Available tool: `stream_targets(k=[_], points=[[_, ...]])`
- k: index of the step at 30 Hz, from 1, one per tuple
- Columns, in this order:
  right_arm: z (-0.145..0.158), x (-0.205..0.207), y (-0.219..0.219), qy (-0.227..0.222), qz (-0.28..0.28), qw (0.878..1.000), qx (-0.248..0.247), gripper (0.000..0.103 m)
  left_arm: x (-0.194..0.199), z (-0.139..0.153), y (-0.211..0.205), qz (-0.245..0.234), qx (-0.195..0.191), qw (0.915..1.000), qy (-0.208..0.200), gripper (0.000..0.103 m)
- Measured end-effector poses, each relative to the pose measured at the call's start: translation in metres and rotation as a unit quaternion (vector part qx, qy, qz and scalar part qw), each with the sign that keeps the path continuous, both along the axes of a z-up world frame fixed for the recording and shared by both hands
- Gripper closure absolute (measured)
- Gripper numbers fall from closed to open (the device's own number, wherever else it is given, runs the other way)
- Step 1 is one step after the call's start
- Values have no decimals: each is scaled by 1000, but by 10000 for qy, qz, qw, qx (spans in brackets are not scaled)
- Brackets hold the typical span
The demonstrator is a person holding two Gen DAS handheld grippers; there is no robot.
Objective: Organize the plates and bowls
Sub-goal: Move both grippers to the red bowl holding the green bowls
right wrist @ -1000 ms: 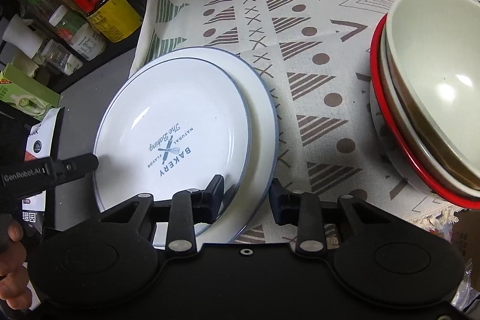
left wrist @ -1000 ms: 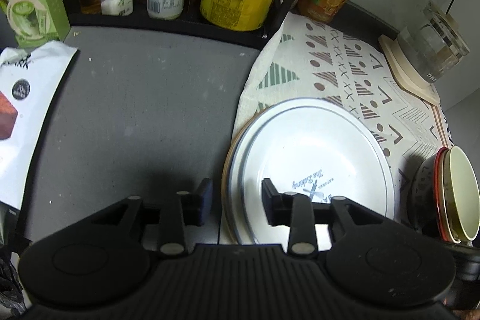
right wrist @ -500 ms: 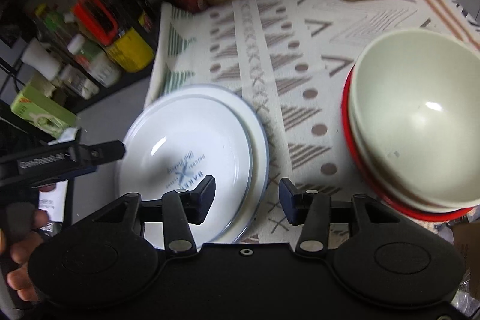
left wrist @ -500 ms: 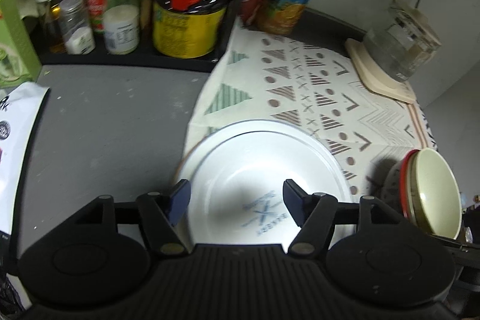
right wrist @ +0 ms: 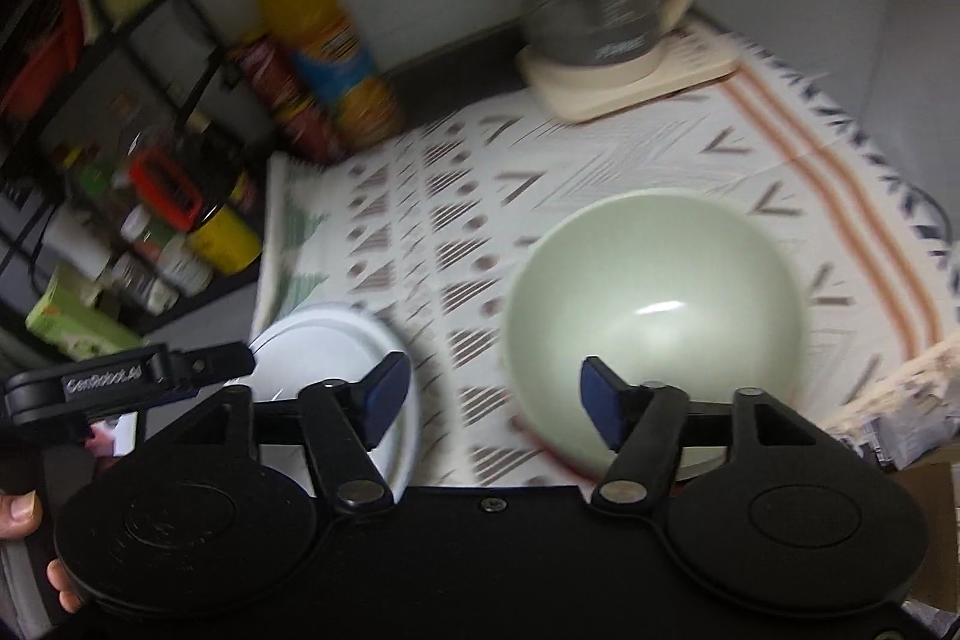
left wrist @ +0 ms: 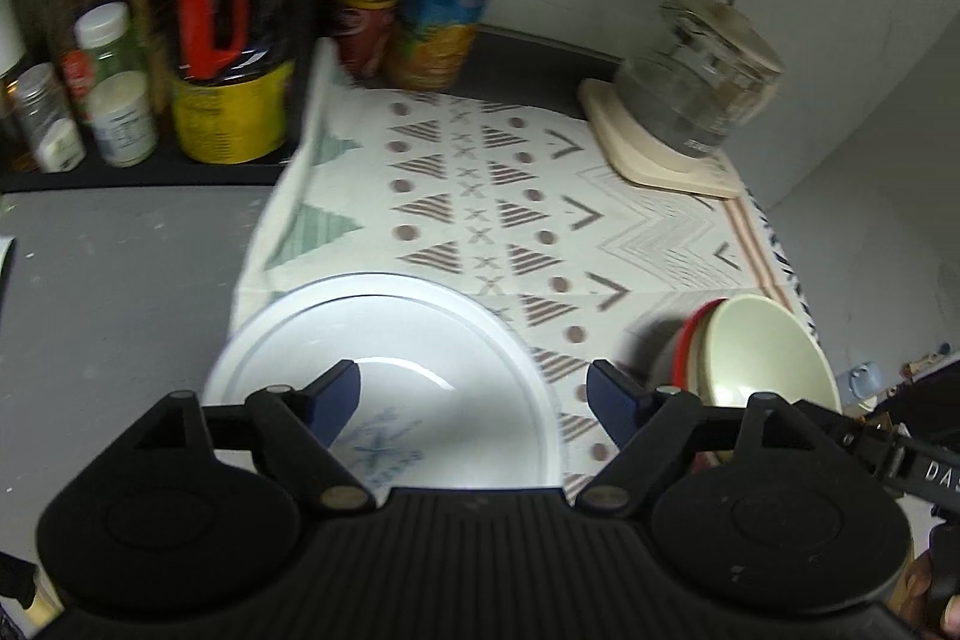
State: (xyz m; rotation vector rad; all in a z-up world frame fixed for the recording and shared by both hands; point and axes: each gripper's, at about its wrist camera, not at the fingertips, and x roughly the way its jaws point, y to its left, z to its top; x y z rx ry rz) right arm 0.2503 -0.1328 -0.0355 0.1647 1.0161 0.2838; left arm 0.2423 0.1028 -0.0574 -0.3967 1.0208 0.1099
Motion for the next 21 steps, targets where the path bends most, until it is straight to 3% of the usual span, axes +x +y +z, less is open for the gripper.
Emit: stream_targets(k=[11, 21], points=[[-1, 7, -63, -38, -695, 9975, -153, 33, 32, 1, -53, -581, -276, 9979, -65, 22], [-26, 19, -94, 294, -961, 9947, -195, 33, 60, -22, -92, -832, -437, 9954, 194, 24]])
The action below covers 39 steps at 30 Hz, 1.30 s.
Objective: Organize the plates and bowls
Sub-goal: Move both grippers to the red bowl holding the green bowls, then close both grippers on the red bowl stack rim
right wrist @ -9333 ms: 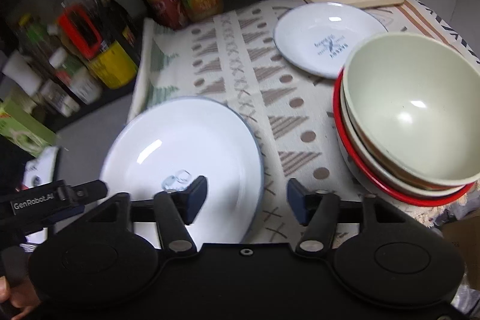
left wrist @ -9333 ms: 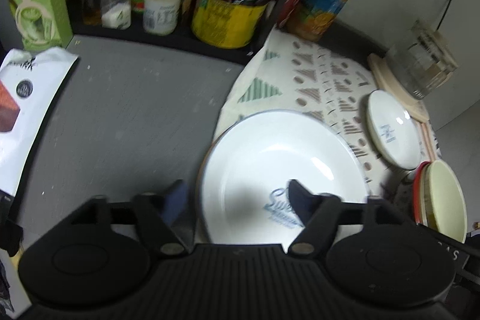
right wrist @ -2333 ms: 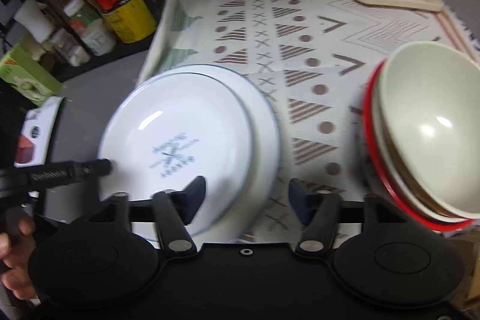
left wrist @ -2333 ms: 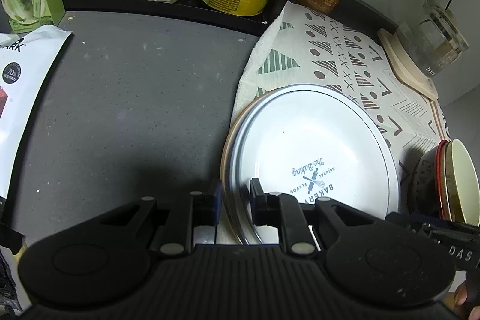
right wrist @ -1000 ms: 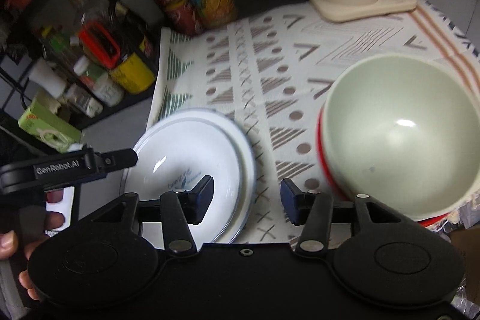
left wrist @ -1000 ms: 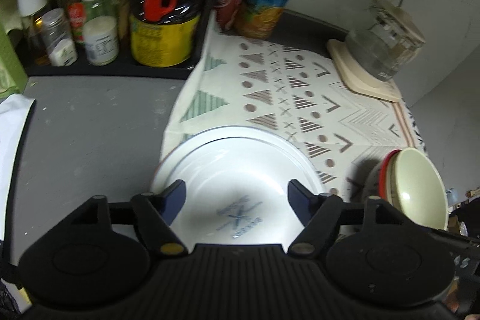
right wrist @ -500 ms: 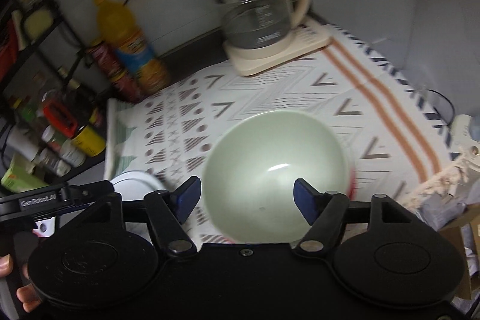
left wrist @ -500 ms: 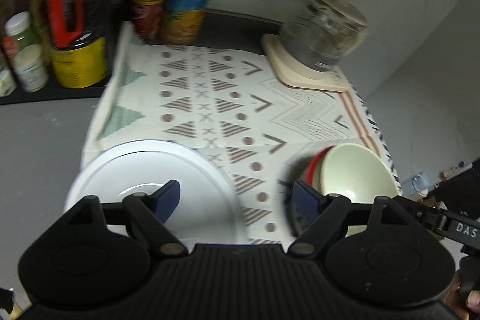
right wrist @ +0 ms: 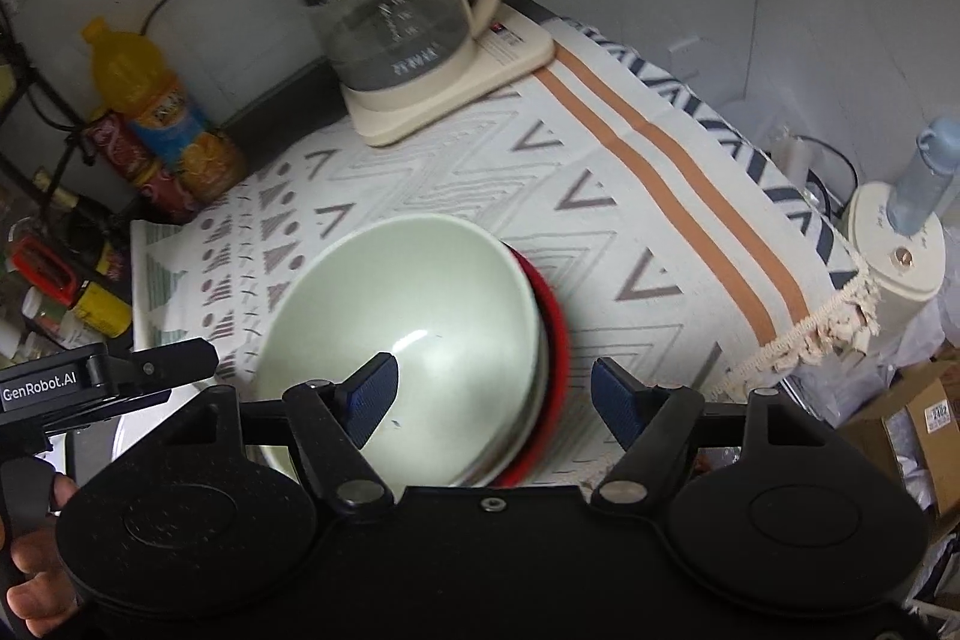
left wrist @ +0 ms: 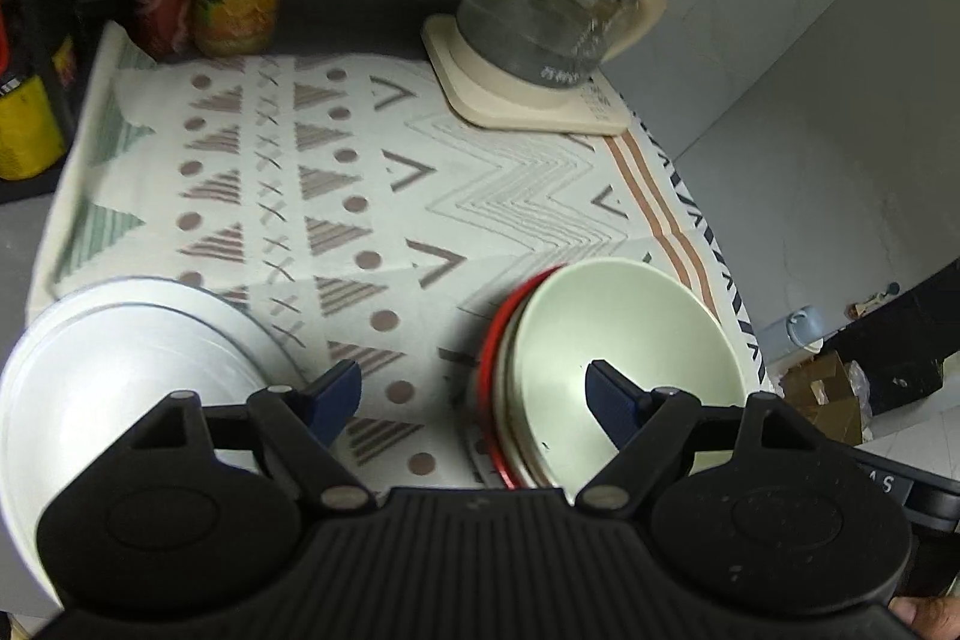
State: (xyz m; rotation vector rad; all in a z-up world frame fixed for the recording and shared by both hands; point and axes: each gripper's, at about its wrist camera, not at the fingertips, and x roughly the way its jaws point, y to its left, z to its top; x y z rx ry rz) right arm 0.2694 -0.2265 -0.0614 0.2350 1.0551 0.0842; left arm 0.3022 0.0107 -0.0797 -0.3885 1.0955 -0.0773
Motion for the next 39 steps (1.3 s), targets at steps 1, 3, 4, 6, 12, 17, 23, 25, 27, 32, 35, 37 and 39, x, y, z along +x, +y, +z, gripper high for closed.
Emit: stream_targets(k=[1, 3, 4, 6, 12, 17, 23, 25, 27, 32, 35, 37, 39], points=[[-3, 2, -2, 52, -13, 10000, 16, 33, 2, -4, -2, -12, -21, 10000, 59, 25], [-11, 5, -5, 157, -37, 9999, 62, 33, 6, -14, -7, -15, -69, 9998, 180, 26], [-15, 7, -6, 220, -46, 9997, 79, 33, 7, -17, -9, -12, -94, 9997, 227, 27], [-23, 10, -7, 335, -51, 9993, 129, 34, 10, -25, -11, -21, -122, 9994, 330, 33], [-45, 21, -9, 644, -16, 9977, 205, 40, 15, -43, -16, -3, -195, 9982, 564, 51], [-57, 24, -5, 823, 53, 9963, 240, 44, 17, -55, -18, 49, -222, 9972, 716, 62], [-66, 28, -4, 931, 86, 9954, 227, 49, 19, -64, -22, 48, -256, 9966, 779, 69], [-69, 29, -4, 982, 77, 9949, 233, 52, 20, -67, -24, 16, -273, 9965, 796, 71], [-72, 29, -5, 1020, 63, 9944, 256, 57, 20, -70, -25, 1, -300, 9963, 807, 73], [-74, 29, -5, 989, 84, 9947, 263, 67, 19, -72, -25, -6, -316, 9964, 786, 75], [-73, 28, -10, 982, 6, 9945, 368, 71, 19, -71, -25, -35, -293, 9966, 764, 76], [-72, 27, -12, 954, -28, 9945, 422, 72, 18, -70, -25, -35, -267, 9968, 747, 76], [-72, 26, -11, 910, 0, 9949, 429, 73, 17, -69, -24, -9, -232, 9973, 702, 76]])
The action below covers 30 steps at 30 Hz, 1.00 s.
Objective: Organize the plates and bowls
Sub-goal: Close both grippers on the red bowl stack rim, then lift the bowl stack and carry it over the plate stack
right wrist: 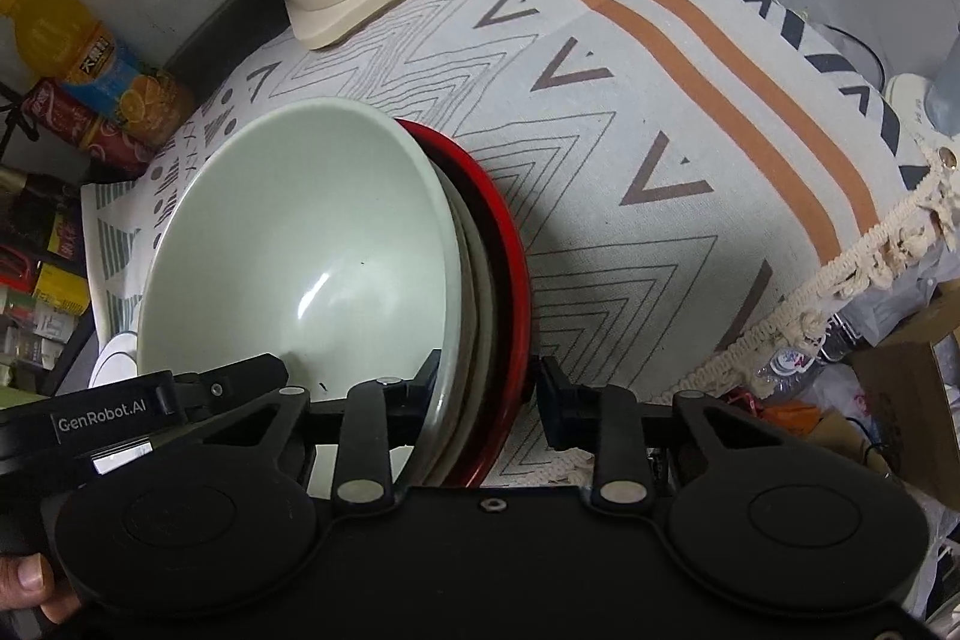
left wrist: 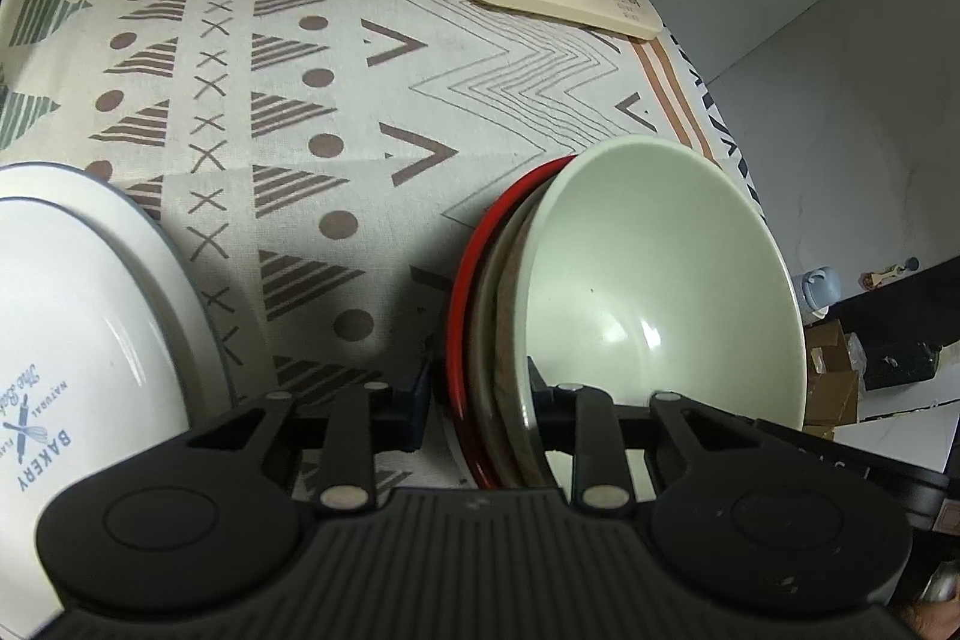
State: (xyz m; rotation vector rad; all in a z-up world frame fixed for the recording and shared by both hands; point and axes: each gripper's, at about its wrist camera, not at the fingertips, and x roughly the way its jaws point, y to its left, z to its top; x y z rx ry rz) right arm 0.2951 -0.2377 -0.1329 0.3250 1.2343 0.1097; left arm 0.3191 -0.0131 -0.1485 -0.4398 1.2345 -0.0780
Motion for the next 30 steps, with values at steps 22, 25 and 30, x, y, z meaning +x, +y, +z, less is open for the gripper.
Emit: stream_targets(k=[22, 25, 30], points=[[44, -1, 38, -662, 341, 9970, 197, 73, -18, 55, 42, 392, 71, 9971, -651, 76], [49, -4, 50, -718, 460, 9961, 219, 73, -25, 60, 56, 495, 69, 9962, -715, 76], [55, -10, 72, -797, 647, 9944, 256, 73, -41, 70, 77, 640, 113, 9945, -817, 76]])
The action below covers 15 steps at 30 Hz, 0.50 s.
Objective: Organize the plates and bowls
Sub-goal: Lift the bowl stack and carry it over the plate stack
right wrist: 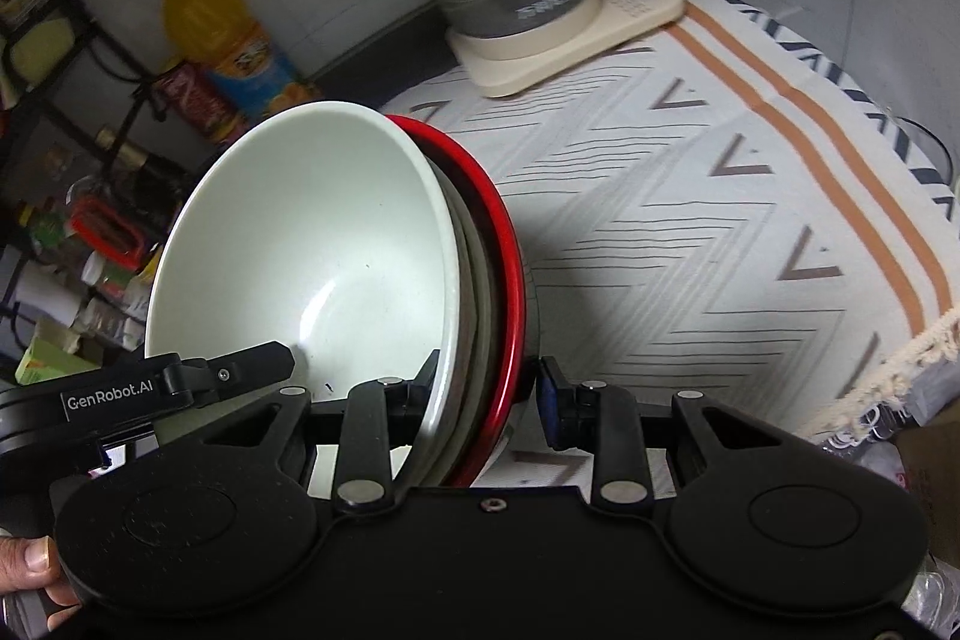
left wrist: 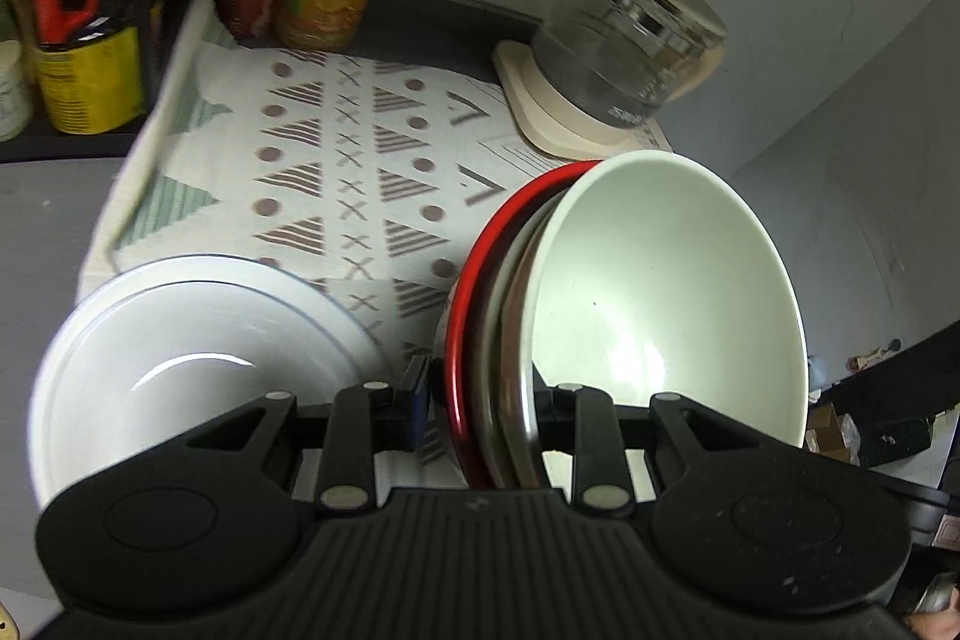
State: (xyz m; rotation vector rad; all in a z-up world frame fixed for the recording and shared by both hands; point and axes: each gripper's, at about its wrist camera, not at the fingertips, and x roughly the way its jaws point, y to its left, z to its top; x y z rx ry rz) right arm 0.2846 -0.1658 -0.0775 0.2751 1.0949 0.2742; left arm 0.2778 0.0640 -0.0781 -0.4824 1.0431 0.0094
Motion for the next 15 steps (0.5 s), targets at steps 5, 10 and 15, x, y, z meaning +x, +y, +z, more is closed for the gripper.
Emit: stream_targets(k=[5, 10, 15], points=[[5, -7, 26, -56, 198, 9998, 18, 73, -18, 8, 25, 195, 28, 9998, -80, 76], [7, -15, 55, -65, 431, 9990, -5, 73, -36, 11, 53, 419, 79, 9990, -102, 76], [3, -23, 81, -23, 630, 9980, 1, 73, -54, 8, 77, 606, 112, 9981, -42, 76]])
